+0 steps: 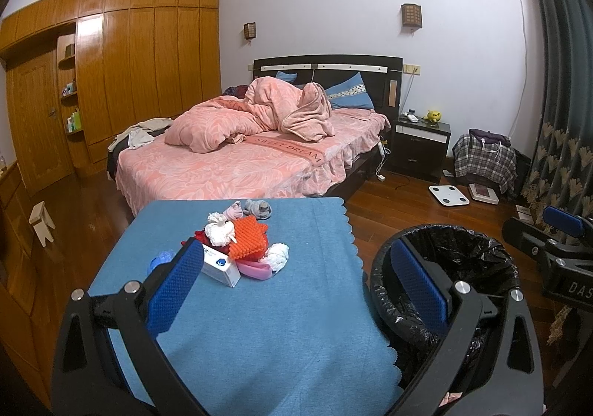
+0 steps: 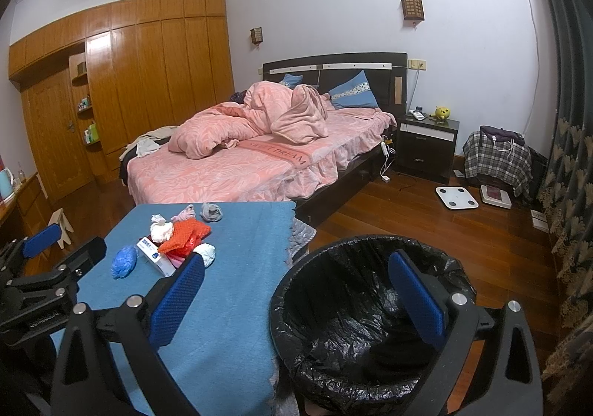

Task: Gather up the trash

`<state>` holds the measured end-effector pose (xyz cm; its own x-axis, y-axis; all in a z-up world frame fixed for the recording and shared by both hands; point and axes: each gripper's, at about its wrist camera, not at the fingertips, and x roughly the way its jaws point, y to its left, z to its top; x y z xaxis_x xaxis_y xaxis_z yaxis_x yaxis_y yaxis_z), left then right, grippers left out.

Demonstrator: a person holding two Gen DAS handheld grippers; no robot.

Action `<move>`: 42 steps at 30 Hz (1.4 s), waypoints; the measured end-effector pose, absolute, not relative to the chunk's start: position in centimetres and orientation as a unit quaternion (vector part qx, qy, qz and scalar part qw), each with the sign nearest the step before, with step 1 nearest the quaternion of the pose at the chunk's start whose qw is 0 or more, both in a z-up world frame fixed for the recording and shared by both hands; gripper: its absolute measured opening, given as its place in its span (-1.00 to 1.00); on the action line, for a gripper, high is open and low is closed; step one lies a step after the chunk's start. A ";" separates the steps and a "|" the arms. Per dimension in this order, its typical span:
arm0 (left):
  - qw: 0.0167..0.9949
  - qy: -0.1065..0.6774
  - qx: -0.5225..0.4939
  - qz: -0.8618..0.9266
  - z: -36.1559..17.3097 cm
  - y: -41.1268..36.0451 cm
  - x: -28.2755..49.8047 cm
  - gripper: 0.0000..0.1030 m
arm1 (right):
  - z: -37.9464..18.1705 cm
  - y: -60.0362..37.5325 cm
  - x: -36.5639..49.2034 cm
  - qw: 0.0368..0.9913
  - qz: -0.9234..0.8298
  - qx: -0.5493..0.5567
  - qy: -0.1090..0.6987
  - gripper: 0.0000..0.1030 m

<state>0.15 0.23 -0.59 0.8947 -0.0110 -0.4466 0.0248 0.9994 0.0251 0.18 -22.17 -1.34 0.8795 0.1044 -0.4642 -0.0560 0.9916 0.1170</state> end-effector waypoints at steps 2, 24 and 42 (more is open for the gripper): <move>0.973 0.229 0.015 -0.009 -0.7 0.3 0.2 0.90 | -1.3 -22.2 0.2 0.968 0.041 0.050 0.242 0.89; 0.973 0.230 0.014 -0.010 -0.7 0.3 0.2 0.90 | -1.4 -22.0 0.3 0.968 0.042 0.050 0.243 0.89; 0.973 0.232 0.012 -0.009 -1.1 0.6 0.3 0.90 | -1.9 -21.6 0.8 0.967 0.044 0.050 0.246 0.88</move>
